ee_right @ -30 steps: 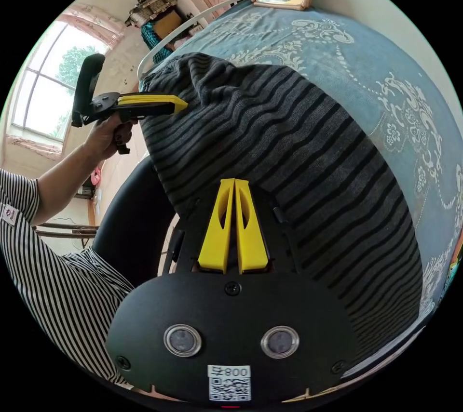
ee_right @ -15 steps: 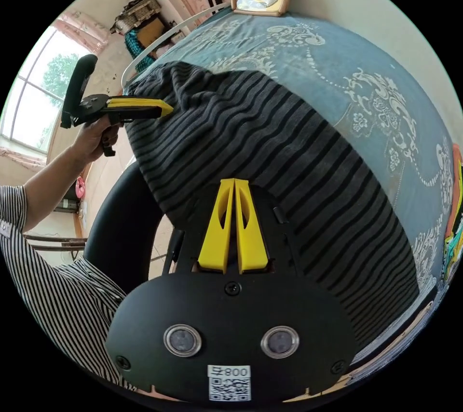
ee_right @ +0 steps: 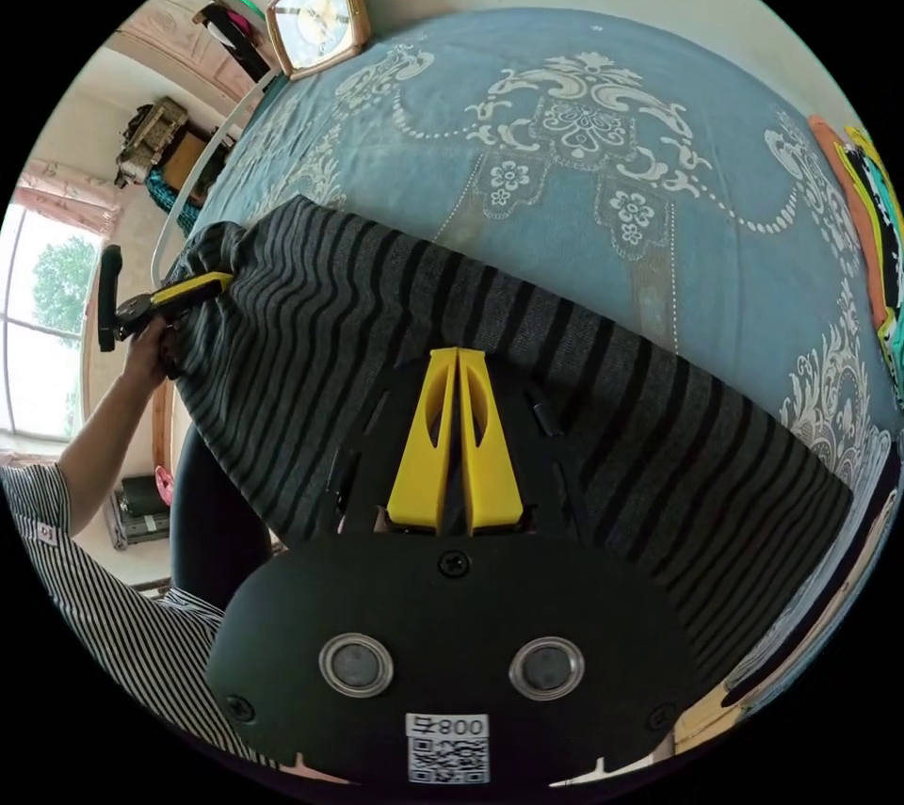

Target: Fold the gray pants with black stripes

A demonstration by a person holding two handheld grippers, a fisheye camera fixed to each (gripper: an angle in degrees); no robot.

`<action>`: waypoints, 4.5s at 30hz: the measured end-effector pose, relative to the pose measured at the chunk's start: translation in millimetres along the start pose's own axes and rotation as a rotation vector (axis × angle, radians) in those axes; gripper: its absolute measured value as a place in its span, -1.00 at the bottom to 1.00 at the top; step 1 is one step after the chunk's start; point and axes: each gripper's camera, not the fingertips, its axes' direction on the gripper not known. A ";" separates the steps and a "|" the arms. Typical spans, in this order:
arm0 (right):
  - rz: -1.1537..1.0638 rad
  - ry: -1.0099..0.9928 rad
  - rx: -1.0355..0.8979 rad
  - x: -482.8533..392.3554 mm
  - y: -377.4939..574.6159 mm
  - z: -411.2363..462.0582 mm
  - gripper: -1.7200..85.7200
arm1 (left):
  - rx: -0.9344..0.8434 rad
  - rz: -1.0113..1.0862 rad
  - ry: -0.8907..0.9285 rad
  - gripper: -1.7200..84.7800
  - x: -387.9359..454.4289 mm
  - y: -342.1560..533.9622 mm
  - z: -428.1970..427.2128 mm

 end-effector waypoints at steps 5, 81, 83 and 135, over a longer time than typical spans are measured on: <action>0.077 0.008 0.094 28.4 74.7 -82.6 -0.95 | 0.100 0.138 0.208 -0.94 67.0 -17.2 -20.1; 0.281 -0.507 0.767 88.7 429.4 -372.6 -0.88 | -0.132 1.138 0.807 -0.89 524.6 -323.0 -50.6; 0.186 -0.501 0.734 59.1 404.7 -366.9 -0.87 | -0.079 1.107 0.830 -0.88 466.0 -314.7 -64.6; -0.237 -0.076 0.127 -84.9 -31.0 147.5 -0.92 | -0.020 0.332 0.478 -0.84 -10.7 36.5 19.9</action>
